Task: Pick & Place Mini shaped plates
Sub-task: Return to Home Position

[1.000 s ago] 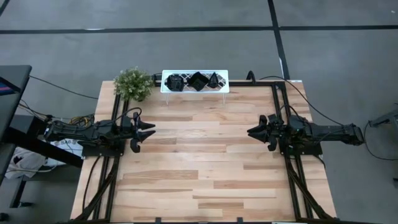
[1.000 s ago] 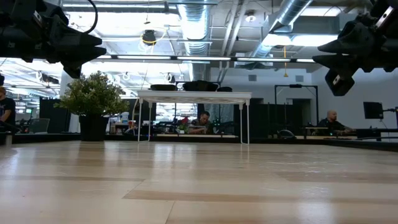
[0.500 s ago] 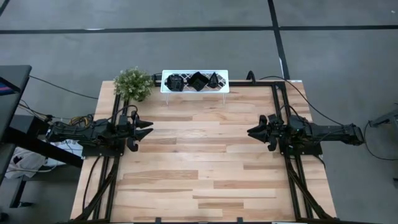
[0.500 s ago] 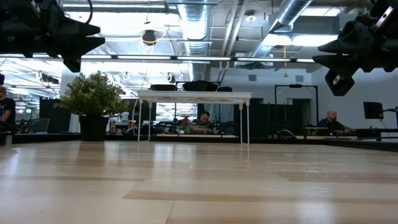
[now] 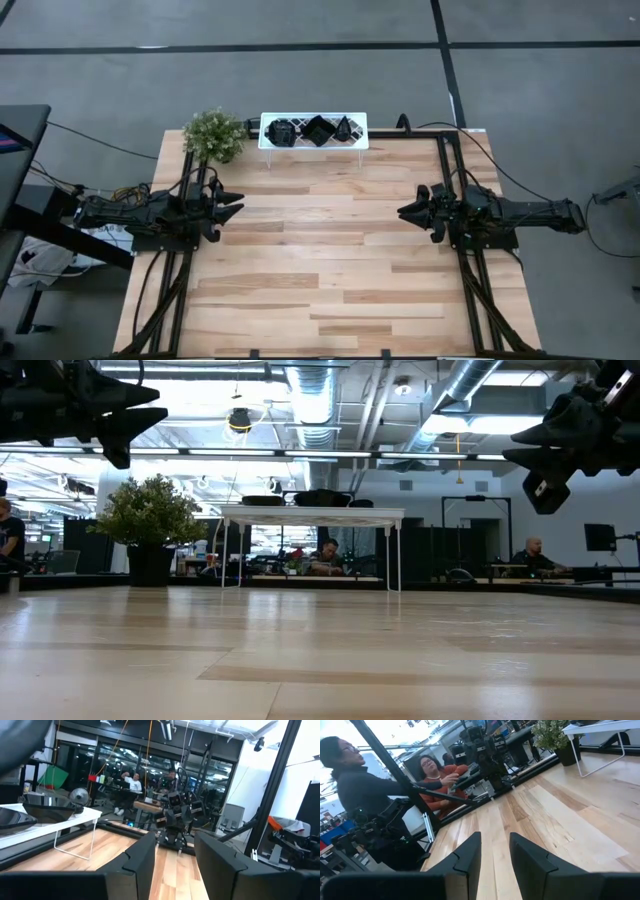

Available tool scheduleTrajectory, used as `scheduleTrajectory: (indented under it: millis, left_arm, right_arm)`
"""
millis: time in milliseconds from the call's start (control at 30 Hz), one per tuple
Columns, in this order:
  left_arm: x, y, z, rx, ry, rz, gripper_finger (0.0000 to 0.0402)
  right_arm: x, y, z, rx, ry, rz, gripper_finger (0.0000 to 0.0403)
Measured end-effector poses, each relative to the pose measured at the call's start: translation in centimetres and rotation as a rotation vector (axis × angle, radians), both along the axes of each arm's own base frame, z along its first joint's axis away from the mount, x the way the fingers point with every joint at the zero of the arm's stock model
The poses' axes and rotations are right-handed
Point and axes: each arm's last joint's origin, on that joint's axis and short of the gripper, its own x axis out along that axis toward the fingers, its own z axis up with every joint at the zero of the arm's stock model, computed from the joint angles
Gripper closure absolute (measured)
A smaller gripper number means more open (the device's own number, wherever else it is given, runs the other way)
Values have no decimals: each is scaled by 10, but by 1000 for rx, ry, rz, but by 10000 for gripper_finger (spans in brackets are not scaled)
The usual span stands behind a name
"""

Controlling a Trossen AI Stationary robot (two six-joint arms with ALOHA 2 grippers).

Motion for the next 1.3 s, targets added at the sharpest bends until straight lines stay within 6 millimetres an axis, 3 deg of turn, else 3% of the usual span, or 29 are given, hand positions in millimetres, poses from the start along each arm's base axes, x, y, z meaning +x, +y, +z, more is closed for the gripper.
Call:
scheduleTrajectory:
  millis: [1300]
  left_arm:
    - [0, 0, 1, -2, -13, 0, 262]
  right_arm:
    - [0, 0, 0, 0, 0, 0, 305]
